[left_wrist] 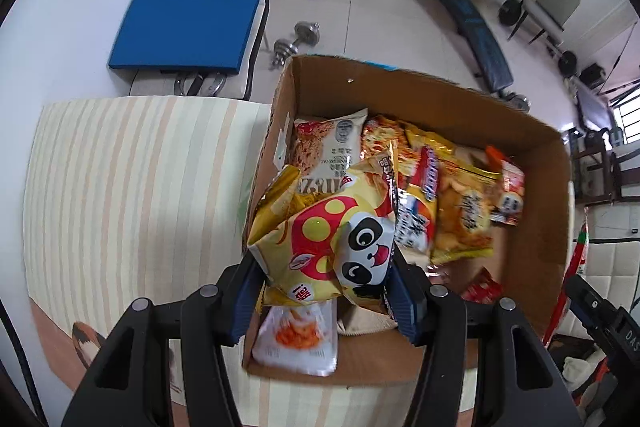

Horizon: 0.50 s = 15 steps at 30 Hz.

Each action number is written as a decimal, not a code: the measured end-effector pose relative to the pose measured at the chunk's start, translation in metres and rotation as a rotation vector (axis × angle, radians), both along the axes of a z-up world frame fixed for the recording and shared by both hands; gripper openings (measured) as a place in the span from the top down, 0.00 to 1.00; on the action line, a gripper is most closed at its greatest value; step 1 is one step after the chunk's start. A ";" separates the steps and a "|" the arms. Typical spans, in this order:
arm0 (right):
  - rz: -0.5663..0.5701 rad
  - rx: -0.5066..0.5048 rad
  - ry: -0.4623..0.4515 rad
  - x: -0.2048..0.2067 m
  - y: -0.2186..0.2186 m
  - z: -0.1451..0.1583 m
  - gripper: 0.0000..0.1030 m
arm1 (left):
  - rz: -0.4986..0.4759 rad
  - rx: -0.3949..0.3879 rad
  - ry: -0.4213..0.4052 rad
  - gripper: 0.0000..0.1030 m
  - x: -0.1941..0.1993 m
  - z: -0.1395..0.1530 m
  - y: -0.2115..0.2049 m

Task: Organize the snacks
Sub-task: 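Carry both packets into the cardboard box and open both tools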

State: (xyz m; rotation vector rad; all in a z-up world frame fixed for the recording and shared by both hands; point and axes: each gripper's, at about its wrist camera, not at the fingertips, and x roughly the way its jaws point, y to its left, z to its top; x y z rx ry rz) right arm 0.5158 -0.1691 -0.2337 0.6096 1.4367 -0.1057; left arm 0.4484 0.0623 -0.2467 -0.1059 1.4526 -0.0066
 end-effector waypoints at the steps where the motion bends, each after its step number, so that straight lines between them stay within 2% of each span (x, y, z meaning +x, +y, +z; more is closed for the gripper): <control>1: -0.004 -0.008 0.009 0.003 -0.001 -0.005 0.44 | -0.003 0.007 0.012 0.47 0.003 -0.004 0.000; 8: -0.014 -0.023 0.071 0.013 -0.007 -0.039 0.42 | -0.021 0.056 0.071 0.45 0.015 -0.031 -0.007; 11: 0.006 -0.055 0.069 0.016 -0.004 -0.042 0.42 | -0.019 0.043 0.094 0.45 0.017 -0.037 -0.007; 13: 0.016 -0.080 0.052 0.014 -0.001 -0.037 0.30 | -0.016 0.041 0.081 0.41 0.016 -0.038 -0.007; 14: 0.020 -0.077 0.039 0.013 0.000 -0.035 0.21 | -0.012 0.040 0.073 0.37 0.015 -0.036 -0.006; 15: 0.022 -0.079 0.035 0.013 0.000 -0.034 0.18 | -0.009 0.029 0.061 0.37 0.015 -0.034 -0.006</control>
